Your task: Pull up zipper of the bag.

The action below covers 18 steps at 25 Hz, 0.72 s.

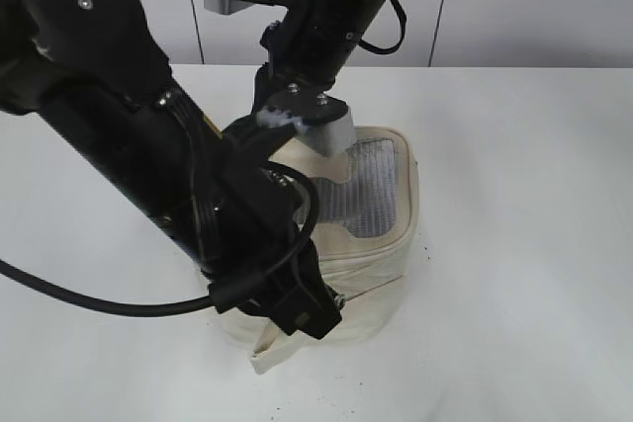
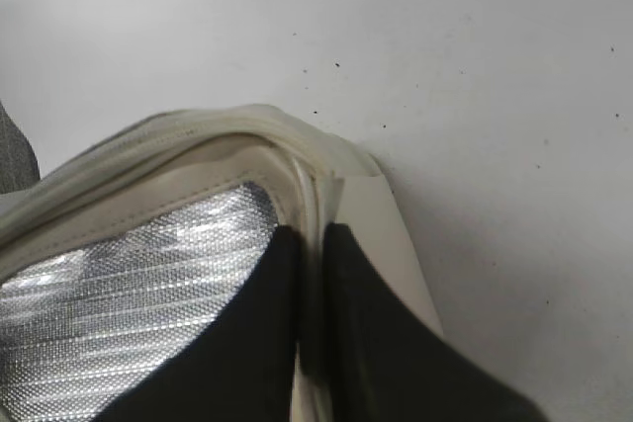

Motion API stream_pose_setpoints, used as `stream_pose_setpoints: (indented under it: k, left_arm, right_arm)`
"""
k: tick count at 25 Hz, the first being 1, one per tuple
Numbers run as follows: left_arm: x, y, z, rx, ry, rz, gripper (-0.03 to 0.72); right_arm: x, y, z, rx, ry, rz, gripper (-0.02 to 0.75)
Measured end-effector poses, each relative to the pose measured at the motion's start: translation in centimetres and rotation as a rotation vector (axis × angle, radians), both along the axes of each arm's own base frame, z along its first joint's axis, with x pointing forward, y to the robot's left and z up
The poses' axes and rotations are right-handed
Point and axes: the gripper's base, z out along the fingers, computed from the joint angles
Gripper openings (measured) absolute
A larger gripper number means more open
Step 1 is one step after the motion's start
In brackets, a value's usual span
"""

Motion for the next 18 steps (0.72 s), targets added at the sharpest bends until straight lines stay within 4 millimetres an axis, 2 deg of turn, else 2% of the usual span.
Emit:
stream_pose_setpoints:
  k: [3, 6, 8, 10, 12, 15, 18]
  left_arm:
    - [-0.3, 0.3, 0.4, 0.032, 0.011, 0.038, 0.071]
    - [-0.5, 1.0, 1.9, 0.029, -0.040, 0.052, 0.215]
    - [-0.6, 1.6, 3.3, -0.005, -0.103, 0.067, 0.332]
    - [-0.4, 2.1, 4.8, -0.054, -0.178, 0.101, 0.420]
    - [-0.1, 2.8, 6.2, -0.104, -0.253, 0.143, 0.471]
    - [1.0, 3.8, 7.3, -0.135, -0.334, 0.206, 0.497]
    - [3.0, 4.9, 7.5, -0.122, -0.374, 0.268, 0.502]
  right_arm:
    - [0.1, 0.0, 0.1, -0.003, 0.013, -0.036, 0.184]
    - [0.2, -0.1, 0.1, -0.020, 0.033, -0.085, 0.414]
    - [0.3, -0.2, 0.3, -0.023, 0.044, -0.126, 0.507]
    - [0.5, -0.1, 0.8, -0.018, 0.046, -0.155, 0.545]
    - [0.7, -0.1, 1.4, -0.019, 0.029, -0.175, 0.559]
    - [1.2, -0.4, 2.4, -0.035, -0.007, -0.217, 0.567]
    - [1.9, -1.3, 2.7, -0.077, -0.032, -0.282, 0.568]
